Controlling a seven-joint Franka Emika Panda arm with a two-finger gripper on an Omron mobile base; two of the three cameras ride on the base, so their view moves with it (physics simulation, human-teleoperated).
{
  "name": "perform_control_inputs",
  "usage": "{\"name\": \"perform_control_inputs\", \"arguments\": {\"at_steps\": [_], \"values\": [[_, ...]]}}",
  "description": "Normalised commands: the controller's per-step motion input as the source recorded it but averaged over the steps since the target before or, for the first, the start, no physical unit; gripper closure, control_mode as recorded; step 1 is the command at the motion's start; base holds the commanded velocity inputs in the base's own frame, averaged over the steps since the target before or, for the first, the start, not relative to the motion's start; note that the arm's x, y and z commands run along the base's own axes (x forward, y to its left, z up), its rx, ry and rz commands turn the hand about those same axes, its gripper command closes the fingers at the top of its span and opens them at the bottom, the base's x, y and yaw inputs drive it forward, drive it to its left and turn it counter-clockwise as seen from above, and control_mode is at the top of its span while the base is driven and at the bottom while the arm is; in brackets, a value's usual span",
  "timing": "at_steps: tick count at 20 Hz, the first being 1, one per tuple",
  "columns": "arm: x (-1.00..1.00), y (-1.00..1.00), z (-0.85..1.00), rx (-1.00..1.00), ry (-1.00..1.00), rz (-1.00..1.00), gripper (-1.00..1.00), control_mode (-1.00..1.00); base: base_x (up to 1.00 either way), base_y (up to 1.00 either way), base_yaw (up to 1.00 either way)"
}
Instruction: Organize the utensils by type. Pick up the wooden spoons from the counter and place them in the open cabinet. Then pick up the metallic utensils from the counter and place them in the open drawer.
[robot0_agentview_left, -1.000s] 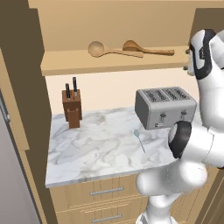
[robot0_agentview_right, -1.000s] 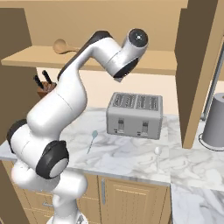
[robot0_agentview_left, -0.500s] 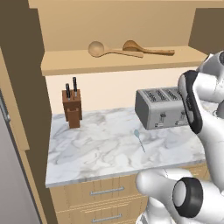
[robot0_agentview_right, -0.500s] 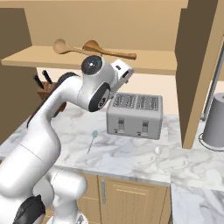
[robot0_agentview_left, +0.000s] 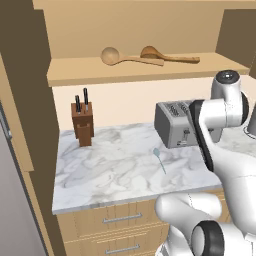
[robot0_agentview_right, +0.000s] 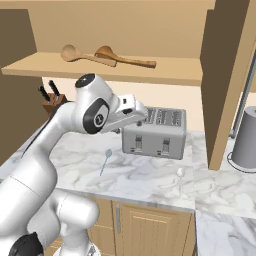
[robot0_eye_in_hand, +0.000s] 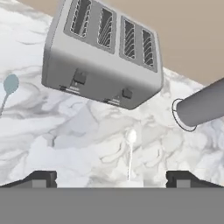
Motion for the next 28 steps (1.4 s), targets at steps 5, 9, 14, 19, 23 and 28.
{"name": "perform_control_inputs", "arguments": {"at_steps": [5,9,14,19,23,28], "values": [[-0.32,0.13,-0.38,0.54,0.04,-0.53,-1.0,-1.0,0.0,0.0,0.0],[-0.09,0.31,-0.75,0.48,0.0,-0.38,-1.0,-1.0,0.0,0.0,0.0],[-0.08,0.47,-0.86,0.24,-0.1,-0.27,-1.0,-1.0,0.0,0.0,0.0],[0.15,0.52,-0.86,0.04,-0.08,-0.28,-1.0,-1.0,0.0,0.0,0.0],[0.61,0.53,-0.8,0.0,0.06,-0.29,-1.0,-1.0,0.0,0.0,0.0],[0.86,0.31,-0.63,0.0,0.17,-0.12,-1.0,-1.0,0.0,0.0,0.0]]}}
